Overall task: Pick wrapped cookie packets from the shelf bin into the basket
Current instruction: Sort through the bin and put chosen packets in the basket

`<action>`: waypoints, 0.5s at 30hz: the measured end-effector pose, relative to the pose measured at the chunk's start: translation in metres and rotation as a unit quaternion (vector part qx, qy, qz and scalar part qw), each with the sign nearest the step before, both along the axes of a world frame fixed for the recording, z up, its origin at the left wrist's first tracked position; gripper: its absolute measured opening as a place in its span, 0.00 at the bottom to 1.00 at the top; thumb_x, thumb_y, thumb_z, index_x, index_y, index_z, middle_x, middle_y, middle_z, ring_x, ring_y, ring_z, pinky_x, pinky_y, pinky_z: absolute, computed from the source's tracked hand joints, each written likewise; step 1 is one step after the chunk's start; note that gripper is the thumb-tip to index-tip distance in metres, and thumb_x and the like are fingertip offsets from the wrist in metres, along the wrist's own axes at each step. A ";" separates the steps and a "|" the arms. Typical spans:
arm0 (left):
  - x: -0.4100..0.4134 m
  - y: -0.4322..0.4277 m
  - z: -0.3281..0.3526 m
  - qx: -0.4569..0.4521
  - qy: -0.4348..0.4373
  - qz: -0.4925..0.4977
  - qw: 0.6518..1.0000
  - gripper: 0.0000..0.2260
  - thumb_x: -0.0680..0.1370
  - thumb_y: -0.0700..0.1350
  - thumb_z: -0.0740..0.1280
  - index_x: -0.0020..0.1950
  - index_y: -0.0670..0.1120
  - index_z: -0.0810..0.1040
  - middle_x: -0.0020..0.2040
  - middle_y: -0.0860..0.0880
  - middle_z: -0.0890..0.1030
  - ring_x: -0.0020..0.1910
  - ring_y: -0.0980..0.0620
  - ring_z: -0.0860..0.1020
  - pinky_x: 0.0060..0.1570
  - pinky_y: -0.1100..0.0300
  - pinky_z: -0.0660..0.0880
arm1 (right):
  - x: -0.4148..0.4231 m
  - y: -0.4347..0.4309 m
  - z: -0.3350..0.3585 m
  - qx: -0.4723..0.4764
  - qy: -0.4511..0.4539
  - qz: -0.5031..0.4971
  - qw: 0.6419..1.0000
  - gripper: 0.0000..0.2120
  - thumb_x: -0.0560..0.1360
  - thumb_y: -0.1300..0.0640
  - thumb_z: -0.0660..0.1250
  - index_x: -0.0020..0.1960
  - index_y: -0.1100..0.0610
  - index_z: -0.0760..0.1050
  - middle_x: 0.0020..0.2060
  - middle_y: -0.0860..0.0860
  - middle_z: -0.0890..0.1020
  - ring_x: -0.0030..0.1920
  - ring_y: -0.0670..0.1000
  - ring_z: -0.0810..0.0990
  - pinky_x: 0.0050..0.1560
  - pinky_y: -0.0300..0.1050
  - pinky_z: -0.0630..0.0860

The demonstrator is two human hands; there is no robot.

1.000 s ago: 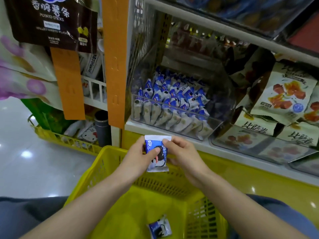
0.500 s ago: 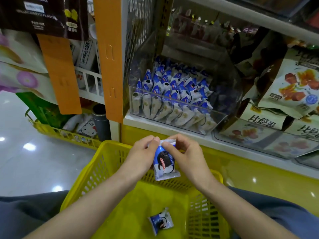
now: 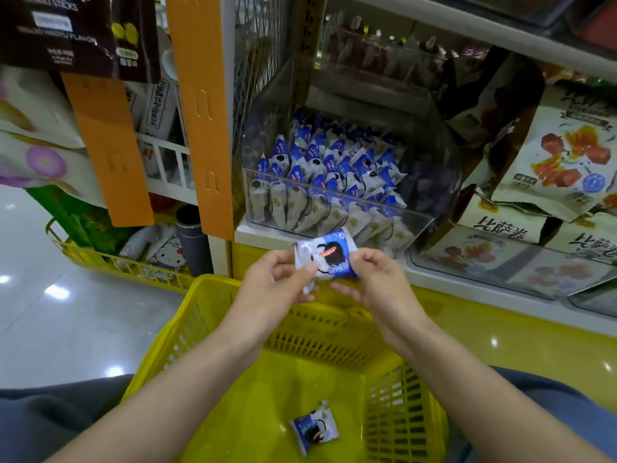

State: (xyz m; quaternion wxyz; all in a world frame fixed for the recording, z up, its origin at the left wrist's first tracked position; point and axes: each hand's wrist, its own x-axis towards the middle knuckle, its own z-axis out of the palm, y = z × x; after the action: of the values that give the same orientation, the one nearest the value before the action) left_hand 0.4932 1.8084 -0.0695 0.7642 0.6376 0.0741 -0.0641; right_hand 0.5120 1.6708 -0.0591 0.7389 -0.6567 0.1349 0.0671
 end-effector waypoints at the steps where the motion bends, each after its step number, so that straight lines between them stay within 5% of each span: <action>1: 0.002 0.002 0.001 0.009 -0.008 0.017 1.000 0.05 0.77 0.42 0.65 0.51 0.44 0.76 0.44 0.47 0.82 0.37 0.58 0.81 0.38 0.65 0.79 | -0.001 0.000 -0.002 0.004 0.005 0.016 1.000 0.05 0.79 0.63 0.58 0.46 0.58 0.71 0.41 0.53 0.81 0.35 0.43 0.82 0.35 0.38 0.80; 7: 0.011 0.014 0.000 0.107 -0.078 0.055 0.990 0.08 0.79 0.40 0.61 0.40 0.45 0.75 0.37 0.48 0.79 0.36 0.54 0.77 0.39 0.58 0.78 | -0.009 0.002 -0.004 -0.093 0.032 0.151 0.984 0.11 0.76 0.68 0.62 0.57 0.59 0.68 0.45 0.56 0.81 0.39 0.47 0.80 0.40 0.37 0.78; 11: 0.011 0.018 -0.002 0.288 -0.176 0.021 0.941 0.11 0.78 0.43 0.63 0.36 0.49 0.73 0.29 0.56 0.74 0.30 0.63 0.71 0.32 0.69 0.68 | -0.009 0.003 -0.006 -0.343 -0.081 0.226 0.908 0.28 0.71 0.62 0.71 0.67 0.58 0.65 0.60 0.55 0.75 0.59 0.49 0.74 0.62 0.45 0.71; 15: 0.004 0.015 -0.003 0.370 -0.230 -0.028 0.900 0.10 0.77 0.44 0.64 0.37 0.52 0.73 0.31 0.57 0.74 0.35 0.66 0.72 0.33 0.73 0.65 | -0.012 0.007 -0.005 -0.322 -0.146 0.217 0.910 0.12 0.74 0.55 0.68 0.57 0.53 0.75 0.48 0.49 0.81 0.50 0.49 0.79 0.56 0.52 0.75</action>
State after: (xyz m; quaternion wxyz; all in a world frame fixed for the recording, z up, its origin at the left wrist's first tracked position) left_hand 0.4976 1.8233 -0.0724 0.4664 0.8734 -0.1032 0.0949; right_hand 0.5002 1.6773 -0.0644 0.4663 -0.8745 -0.1056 0.0820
